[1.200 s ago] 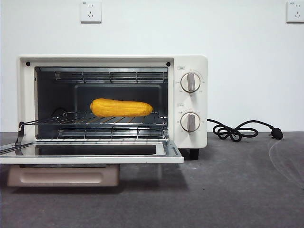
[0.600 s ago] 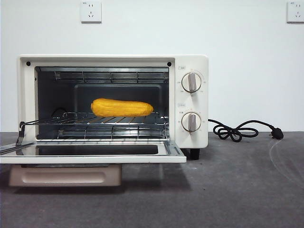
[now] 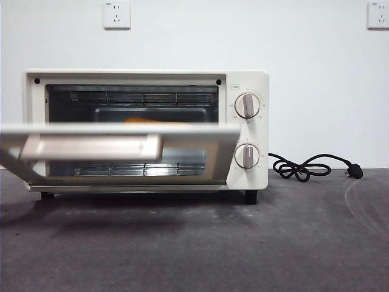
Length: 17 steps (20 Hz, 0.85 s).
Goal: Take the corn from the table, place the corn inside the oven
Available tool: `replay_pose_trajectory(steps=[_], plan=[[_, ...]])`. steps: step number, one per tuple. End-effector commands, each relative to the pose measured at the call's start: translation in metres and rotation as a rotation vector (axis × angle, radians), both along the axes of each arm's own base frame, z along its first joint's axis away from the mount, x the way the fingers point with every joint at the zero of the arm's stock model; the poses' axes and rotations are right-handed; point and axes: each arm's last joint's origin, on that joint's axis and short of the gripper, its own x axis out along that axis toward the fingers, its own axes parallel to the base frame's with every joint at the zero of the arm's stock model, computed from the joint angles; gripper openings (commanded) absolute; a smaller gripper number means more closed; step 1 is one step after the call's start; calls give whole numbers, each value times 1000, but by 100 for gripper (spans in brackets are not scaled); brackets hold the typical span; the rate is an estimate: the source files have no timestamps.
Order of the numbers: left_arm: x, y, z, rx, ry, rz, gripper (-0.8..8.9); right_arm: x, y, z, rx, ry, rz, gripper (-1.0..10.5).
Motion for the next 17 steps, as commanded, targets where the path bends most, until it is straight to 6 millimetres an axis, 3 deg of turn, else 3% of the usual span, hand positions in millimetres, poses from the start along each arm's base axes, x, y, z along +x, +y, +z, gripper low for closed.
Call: replay_pose_trajectory(steps=[1,8,12,17], plan=[[4,7,16,-49,-88,36,-8,0,0,0,2,1,0,-16],[10,14,76,3,-334,178,-8,0,0,0,2,0,0,-16],[-9,9,113,139,-450,334,-8,1,0,1,-1,-6,-8,-16],[-26,2,133,205,-555,385,-8,1,0,1,2,-15,-9,-16]])
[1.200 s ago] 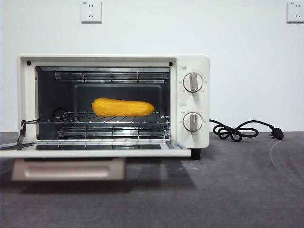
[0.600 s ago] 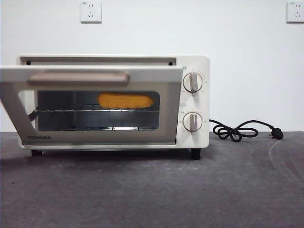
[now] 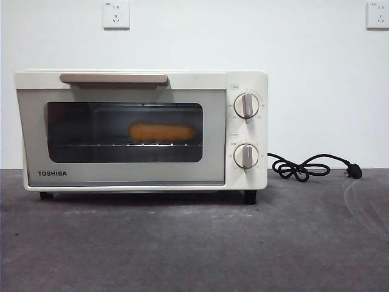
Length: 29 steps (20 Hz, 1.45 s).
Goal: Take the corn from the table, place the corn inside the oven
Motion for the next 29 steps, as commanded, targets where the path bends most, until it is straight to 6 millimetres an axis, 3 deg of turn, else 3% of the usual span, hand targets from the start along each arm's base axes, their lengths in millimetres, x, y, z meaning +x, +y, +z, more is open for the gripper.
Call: replay_pose_trajectory(steps=[1,6,13,23,29], plan=[[-8,-4,9,9,-40,12,-8,1,0,1,3,-7,-3,-16],[-16,-16,17,13,-86,-58,-8,2,0,2,-2,-23,-19,-16],[-20,-51,22,78,-150,-242,-7,3,0,2,19,-5,-42,-16],[-39,-75,23,404,-107,141,-7,3,0,2,13,-12,-77,-16],[-42,-90,23,424,-129,79,-5,3,0,2,9,-11,-81,-16]])
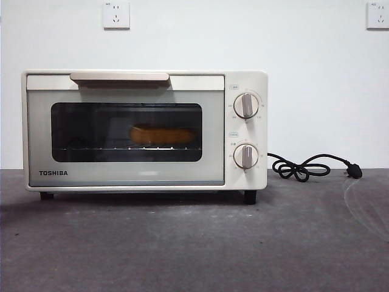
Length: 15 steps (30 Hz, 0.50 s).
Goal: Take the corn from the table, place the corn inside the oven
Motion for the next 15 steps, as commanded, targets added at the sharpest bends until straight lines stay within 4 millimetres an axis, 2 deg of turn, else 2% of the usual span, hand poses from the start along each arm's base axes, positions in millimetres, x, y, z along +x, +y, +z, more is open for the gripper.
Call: replay_pose_trajectory(steps=[1,15], plan=[[-1,-5,1,18,-10,-42,-4,1,0,0,7,1,-7,-16],[15,-10,-10,33,63,-51,-4,1,0,0,2,-1,-16,-16]])
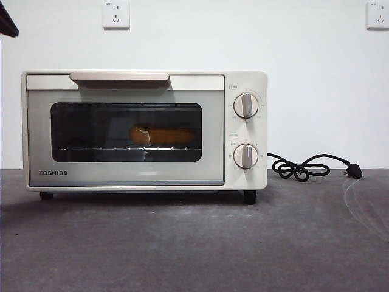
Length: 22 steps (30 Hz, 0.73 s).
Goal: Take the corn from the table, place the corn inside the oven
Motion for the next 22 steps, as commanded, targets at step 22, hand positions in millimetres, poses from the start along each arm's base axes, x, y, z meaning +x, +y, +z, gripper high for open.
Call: replay_pose_trajectory(steps=[22], plan=[[-53,16,52,182,-563,32,-4,1,0,0,6,1,-9,-16]])
